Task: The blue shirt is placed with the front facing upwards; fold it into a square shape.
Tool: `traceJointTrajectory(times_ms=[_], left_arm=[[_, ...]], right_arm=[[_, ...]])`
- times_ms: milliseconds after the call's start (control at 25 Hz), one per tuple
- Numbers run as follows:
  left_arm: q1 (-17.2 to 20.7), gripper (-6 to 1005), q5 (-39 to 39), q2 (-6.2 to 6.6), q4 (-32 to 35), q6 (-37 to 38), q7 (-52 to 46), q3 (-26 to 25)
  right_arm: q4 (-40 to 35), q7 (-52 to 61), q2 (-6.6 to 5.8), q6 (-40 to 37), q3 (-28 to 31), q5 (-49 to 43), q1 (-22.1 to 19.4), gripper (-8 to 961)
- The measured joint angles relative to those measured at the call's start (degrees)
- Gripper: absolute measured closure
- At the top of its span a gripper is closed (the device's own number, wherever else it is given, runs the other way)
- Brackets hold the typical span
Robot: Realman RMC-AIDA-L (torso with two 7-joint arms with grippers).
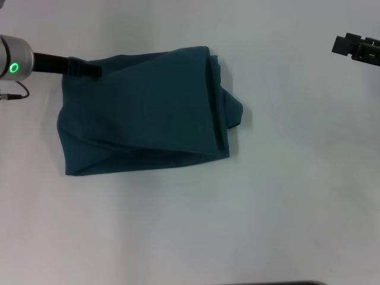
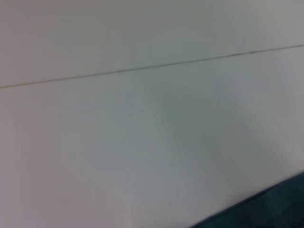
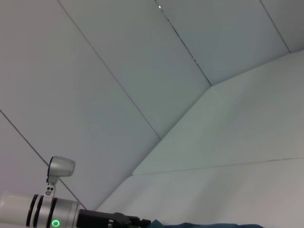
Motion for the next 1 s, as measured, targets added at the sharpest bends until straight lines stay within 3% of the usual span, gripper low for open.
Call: traceJointTrajectory(times_ms=[720, 840, 1000], left_arm=[[-0.20, 201, 0.51, -1.57, -3.34, 0.19, -0.95, 2.52], [-0.35, 439, 1.50, -1.58, -3.21, 0.19, -1.51, 2.67], [-0.36, 608, 2.08, -1.61, -3.59, 0.19, -2.05, 2.71]], right_arm=[[0.09, -0.01, 0.00, 0.22, 0.24, 0.00, -0.04, 50], [0.09, -0.01, 0.00, 0.47, 0.24, 0.00, -0.04, 50], [0.09, -0.03, 0.00, 0.58, 0.24, 0.00, 0.10, 50]])
